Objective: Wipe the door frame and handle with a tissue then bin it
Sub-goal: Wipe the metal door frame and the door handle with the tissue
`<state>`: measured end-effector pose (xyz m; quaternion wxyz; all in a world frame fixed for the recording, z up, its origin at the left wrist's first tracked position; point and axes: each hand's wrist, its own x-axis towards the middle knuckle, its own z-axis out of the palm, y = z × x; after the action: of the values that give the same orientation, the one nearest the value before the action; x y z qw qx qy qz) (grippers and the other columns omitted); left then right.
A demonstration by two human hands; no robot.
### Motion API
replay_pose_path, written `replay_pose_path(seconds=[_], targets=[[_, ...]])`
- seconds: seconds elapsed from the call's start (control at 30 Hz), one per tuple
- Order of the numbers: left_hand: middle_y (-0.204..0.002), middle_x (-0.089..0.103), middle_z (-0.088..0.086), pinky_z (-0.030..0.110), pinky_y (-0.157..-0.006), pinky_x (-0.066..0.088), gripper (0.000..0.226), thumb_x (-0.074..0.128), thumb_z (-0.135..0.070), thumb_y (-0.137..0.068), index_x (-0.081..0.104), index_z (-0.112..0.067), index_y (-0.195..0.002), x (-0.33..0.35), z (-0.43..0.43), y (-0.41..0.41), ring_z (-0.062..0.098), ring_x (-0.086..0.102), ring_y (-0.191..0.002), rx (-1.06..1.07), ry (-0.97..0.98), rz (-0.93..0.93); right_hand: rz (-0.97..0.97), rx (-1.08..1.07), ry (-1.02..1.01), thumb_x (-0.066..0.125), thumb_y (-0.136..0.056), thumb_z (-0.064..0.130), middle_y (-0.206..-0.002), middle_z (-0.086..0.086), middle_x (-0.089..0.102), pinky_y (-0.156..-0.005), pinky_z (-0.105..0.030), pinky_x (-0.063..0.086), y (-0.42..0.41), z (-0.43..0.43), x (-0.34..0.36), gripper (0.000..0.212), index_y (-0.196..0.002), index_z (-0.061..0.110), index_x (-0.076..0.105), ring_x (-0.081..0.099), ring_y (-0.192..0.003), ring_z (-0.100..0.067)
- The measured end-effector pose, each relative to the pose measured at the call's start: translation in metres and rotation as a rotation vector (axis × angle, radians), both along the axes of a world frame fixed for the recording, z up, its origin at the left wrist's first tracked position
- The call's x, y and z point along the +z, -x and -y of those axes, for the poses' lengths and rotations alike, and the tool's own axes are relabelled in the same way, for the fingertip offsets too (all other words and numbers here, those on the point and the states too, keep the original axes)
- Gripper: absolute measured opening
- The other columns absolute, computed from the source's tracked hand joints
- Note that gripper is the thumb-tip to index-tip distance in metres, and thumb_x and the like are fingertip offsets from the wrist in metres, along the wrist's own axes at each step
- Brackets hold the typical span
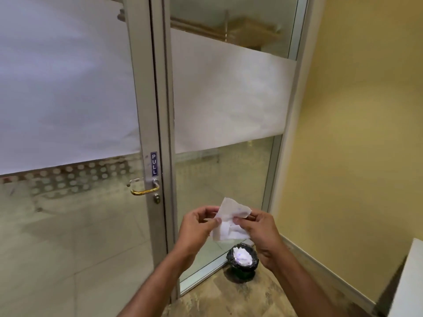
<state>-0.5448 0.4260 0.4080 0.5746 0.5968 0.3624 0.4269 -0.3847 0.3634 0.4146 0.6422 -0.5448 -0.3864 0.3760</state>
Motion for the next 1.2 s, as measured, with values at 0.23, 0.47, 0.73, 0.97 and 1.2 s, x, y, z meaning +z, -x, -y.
replay_pose_path(seconds=[0.23,0.47,0.73,0.97,1.2], targets=[[-0.096,0.082,0.011,0.021,-0.069,0.052,0.024,0.067,0.009,-0.089,0.081,-0.009,-0.095,0.009,-0.034,0.021,0.011,0.069,-0.079,0.117,-0.042,-0.04,0.118,0.171,0.015,0.049,-0.08,-0.014,-0.09,-0.003,0.08,-0.064,-0.032,0.055,0.003,-0.056,-0.008,0.043,-0.085,0.016,0.08,0.071,-0.076,-0.018],[-0.093,0.082,0.003,0.018,-0.068,0.055,0.03,0.062,0.01,-0.091,0.081,-0.014,-0.089,0.02,-0.074,0.02,0.013,0.074,-0.086,0.252,-0.064,-0.084,-0.03,0.471,0.009,0.055,-0.086,-0.009,-0.106,-0.012,0.078,-0.08,-0.042,0.055,-0.013,-0.111,-0.007,0.035,-0.102,0.013,0.077,0.071,-0.089,-0.021],[-0.094,0.082,0.005,0.014,-0.068,0.056,0.03,0.063,0.01,-0.09,0.082,-0.013,-0.089,0.017,-0.102,0.02,0.01,0.075,-0.084,0.371,-0.07,-0.038,-0.523,0.808,0.123,0.046,-0.1,0.038,-0.124,-0.024,0.067,-0.075,-0.043,0.056,-0.025,-0.156,-0.011,0.043,-0.13,0.009,0.058,0.066,-0.094,-0.034],[-0.097,0.082,0.001,0.019,-0.072,0.058,0.032,0.062,0.006,-0.093,0.082,-0.018,-0.091,0.002,-0.127,0.041,0.014,0.076,-0.092,0.424,-0.069,-0.055,0.007,0.663,0.059,0.075,-0.085,0.013,-0.099,-0.016,0.077,-0.062,-0.036,0.058,0.018,-0.189,-0.027,0.021,-0.105,0.019,0.075,0.074,-0.081,-0.024],[-0.109,0.082,-0.006,0.018,-0.085,0.058,0.029,0.069,0.0,-0.093,0.081,-0.022,-0.108,-0.009,-0.171,0.08,0.012,0.075,-0.107,0.415,-0.095,0.026,0.108,0.401,-0.019,0.068,-0.088,0.008,-0.076,-0.006,0.076,-0.053,-0.024,0.051,0.064,-0.223,-0.029,0.012,-0.087,0.017,0.076,0.067,-0.063,-0.013]])
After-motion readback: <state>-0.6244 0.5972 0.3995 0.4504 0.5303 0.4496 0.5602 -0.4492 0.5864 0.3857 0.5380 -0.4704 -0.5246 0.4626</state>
